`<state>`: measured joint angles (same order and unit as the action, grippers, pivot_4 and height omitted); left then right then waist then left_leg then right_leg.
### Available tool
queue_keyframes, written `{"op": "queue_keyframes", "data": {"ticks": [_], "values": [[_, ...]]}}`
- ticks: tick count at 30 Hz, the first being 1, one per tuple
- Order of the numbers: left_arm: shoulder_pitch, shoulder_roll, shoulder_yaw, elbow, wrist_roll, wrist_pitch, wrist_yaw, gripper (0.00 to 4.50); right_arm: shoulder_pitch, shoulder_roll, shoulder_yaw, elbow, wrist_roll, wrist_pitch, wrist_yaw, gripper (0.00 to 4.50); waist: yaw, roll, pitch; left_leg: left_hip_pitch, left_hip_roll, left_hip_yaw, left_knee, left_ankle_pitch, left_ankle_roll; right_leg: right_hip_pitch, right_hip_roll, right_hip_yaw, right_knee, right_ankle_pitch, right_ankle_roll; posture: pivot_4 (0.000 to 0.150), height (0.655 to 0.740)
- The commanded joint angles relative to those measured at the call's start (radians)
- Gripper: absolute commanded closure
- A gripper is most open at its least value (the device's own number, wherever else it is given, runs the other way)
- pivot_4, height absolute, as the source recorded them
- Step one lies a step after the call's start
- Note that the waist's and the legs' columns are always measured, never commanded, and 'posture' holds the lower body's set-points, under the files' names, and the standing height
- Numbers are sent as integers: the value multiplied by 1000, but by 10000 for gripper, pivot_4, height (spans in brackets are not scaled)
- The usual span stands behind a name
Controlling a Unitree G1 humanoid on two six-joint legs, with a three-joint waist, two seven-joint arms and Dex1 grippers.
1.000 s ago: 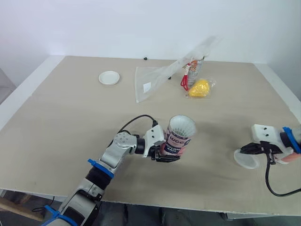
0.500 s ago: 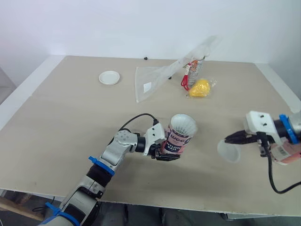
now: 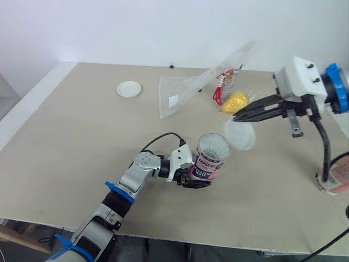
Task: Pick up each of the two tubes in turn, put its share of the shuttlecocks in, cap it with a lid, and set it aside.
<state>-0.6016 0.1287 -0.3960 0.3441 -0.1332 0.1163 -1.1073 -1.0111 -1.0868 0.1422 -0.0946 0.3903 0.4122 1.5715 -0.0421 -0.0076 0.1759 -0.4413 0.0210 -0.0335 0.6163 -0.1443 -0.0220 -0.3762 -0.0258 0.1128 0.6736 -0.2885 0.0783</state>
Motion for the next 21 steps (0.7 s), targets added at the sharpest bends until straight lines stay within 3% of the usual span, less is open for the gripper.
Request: {"op": "queue_keyframes", "data": {"ticks": [1, 10, 21], "values": [[-11, -11, -17, 23, 14, 8, -4, 13092, -77, 37, 52, -28, 22, 13, 43, 44650, 2, 0, 0, -1, 0, 0, 0, 0, 0, 0, 0, 0, -1, 0, 1, 1500, 7400], [-13, -15, -10, 35, 22, -6, 11, 13092, -82, 126, 205, 29, -66, -145, 43, 44650, 1, 0, 0, -1, 1, -1, 0, -1, 0, 0, 0, -2, -2, 2, 1, 1500, 7400], [-4, -1, -3, 26, 22, 1, 19, 13092, -123, 107, 270, 139, -103, -297, 43, 44650, 0, 0, 0, -1, 1, 0, 0, -1, 0, 0, 0, -2, -3, 2, 0, 1500, 7400]]}}
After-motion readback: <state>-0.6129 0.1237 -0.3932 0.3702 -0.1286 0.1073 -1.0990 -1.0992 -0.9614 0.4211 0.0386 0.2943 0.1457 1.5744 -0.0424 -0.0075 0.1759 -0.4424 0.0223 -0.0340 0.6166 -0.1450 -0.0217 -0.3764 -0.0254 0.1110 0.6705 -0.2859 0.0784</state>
